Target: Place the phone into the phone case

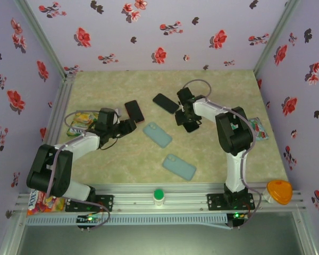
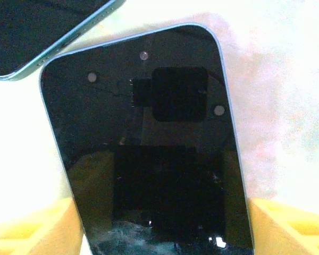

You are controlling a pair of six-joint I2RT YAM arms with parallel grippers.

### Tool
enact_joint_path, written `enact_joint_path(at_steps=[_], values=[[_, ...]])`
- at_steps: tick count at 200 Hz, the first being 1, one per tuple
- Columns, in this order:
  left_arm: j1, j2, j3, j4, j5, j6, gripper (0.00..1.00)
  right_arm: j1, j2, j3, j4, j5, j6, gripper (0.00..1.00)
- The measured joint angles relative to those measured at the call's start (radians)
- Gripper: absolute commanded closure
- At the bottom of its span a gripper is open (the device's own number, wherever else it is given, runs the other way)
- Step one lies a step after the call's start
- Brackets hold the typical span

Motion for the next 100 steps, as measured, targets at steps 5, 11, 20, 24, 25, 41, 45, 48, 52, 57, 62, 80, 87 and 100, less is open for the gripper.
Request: enact_joint_path(at_steps=[5,11,20,24,25,41,45,48,52,57,62,80,87,100], values=[[0.0,0.0,0.0,0.0,0.0,0.0,0.47,0.001,0.001,0.0,0.0,0.002,0.0,0.2],[0.0,0.0,0.0,0.0,0.0,0.0,0.47,0.002,0.001,0.0,0.0,0.003,0.0,0.19],[0.0,0.0,0.0,0.0,0.0,0.0,0.46,0.002,0.002,0.0,0.0,0.004,0.0,0.18],[0.0,0.0,0.0,0.0,0.0,0.0,0.47,0.002,0.002,0.0,0.001,0.004,0.0,0.18],[0.0,0.0,0.0,0.0,0.0,0.0,0.47,0.002,0.002,0.0,0.001,0.004,0.0,0.18],[0.0,-0.001,0.0,0.0,0.0,0.0,0.47,0.002,0.003,0.001,0.001,0.006,0.0,0.16],[0.0,-0.001,0.0,0.0,0.0,0.0,0.47,0.002,0.004,0.002,0.0,0.007,0.0,0.15],[0.0,-0.001,0.0,0.0,0.0,0.0,0.47,0.002,0.004,0.003,-0.001,0.007,0.0,0.15],[0.0,-0.001,0.0,0.0,0.0,0.0,0.47,0.003,0.004,0.003,-0.002,0.008,0.0,0.15],[0.0,-0.001,0.0,0.0,0.0,0.0,0.47,0.002,0.004,0.003,-0.002,0.008,0.0,0.15],[0.0,-0.002,0.0,0.0,0.0,0.0,0.47,0.002,0.004,0.003,-0.002,0.009,0.0,0.14],[0.0,-0.008,-0.002,0.0,0.0,0.0,0.47,0.003,0.004,0.003,-0.004,0.01,0.0,0.14],[0.0,-0.011,-0.003,0.0,0.0,0.0,0.47,0.003,0.004,0.003,-0.005,0.011,0.0,0.14],[0.0,-0.018,-0.005,0.0,0.0,0.0,0.47,0.003,0.004,0.003,-0.005,0.01,0.0,0.16]])
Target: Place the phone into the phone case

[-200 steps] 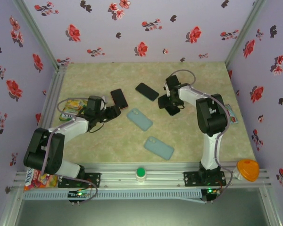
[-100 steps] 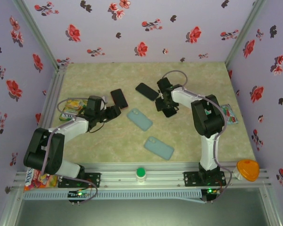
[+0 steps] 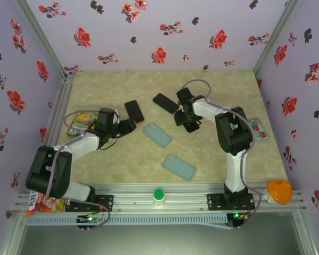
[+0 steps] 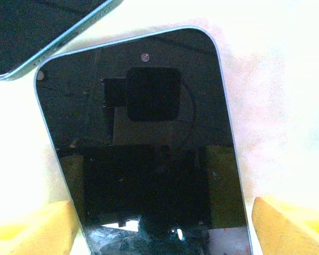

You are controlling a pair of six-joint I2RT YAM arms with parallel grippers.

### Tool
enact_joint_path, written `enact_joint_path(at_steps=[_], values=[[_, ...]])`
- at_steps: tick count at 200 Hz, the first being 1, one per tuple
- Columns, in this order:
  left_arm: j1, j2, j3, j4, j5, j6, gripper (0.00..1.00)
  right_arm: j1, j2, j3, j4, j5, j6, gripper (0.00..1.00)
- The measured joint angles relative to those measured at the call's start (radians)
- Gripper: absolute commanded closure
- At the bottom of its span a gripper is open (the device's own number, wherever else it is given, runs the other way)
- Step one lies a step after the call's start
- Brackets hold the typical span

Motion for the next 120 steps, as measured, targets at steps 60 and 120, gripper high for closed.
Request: enact_joint_path(at_steps=[60,120], values=[[0.0,-0.005,-0.002,0.0,0.0,0.0,0.47,0.007,-0.001,0.0,-0.001,0.0,-0.001,0.31],[0.0,-0.006,0.003,-0.004,0.0,0.001,0.46,0.023,-0.057,-0.071,0.015,-0.019,-0.001,0.34]])
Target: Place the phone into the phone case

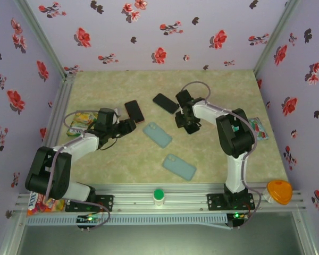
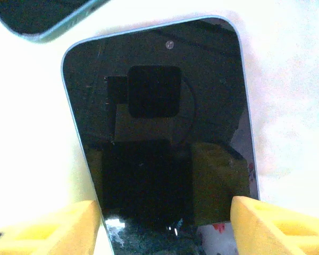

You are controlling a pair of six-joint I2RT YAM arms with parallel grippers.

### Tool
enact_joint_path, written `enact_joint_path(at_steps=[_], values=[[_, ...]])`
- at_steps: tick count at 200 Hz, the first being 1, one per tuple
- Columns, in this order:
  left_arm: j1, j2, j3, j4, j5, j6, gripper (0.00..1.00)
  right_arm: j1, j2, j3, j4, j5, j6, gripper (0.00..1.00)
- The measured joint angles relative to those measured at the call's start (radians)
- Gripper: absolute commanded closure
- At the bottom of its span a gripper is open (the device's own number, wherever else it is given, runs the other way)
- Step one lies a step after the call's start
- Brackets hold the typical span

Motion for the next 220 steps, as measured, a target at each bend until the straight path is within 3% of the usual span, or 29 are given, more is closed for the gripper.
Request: enact_joint_path(at_steps=[66,82,123,220], values=[[0.0,0.072,0.105,0.003,0.018,0.026,0.46,0.031,-0.072,-0.072,-0.032,-0.069,0.0,0.34],[0.0,0.093,0.117,0.003,0.027,0.028,0.46,0.035,-0.077,-0.077,-0.038,-0.076,0.0,0.24],[0.0,0.104,0.12,0.003,0.042,0.031,0.46,0.032,-0.088,-0.087,-0.038,-0.064,0.007,0.1],[0.0,0.104,0.12,0.002,0.045,0.042,0.46,-0.049,-0.03,-0.006,-0.035,-0.076,0.0,0.05]])
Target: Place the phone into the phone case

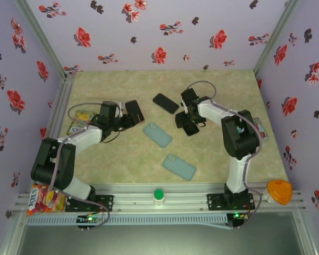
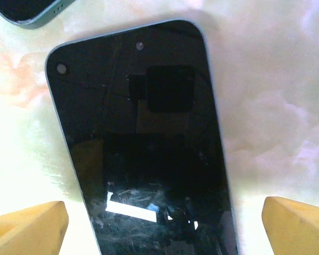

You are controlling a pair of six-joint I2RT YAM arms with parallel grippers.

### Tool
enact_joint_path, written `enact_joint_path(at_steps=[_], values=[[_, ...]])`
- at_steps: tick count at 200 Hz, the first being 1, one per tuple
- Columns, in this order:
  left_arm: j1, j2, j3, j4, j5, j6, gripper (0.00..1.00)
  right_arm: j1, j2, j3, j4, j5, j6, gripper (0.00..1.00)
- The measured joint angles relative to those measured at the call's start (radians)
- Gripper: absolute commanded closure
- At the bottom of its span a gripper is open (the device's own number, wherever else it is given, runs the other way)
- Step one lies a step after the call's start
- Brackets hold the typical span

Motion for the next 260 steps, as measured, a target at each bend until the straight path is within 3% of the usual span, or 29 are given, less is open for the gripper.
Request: enact_joint_path(at_steps=[29,74,111,196,260], values=[[0.0,0.0,0.0,-0.001,0.0,0.0,0.46,0.0,0.036,0.004,0.002,-0.018,0.0,0.06],[0.0,0.0,0.0,-0.003,0.0,0.0,0.45,0.0,0.035,0.004,0.008,-0.03,-0.01,0.25],[0.0,0.0,0.0,-0.008,0.0,0.011,0.45,0.0,0.034,0.003,0.008,-0.025,-0.018,0.29],[0.0,0.023,0.076,-0.04,0.017,0.068,0.45,0.007,-0.027,-0.061,0.019,-0.044,-0.026,0.31],[0.0,0.132,0.187,-0.09,0.101,0.13,0.45,0.064,-0.093,-0.074,0.016,-0.065,-0.028,0.31]])
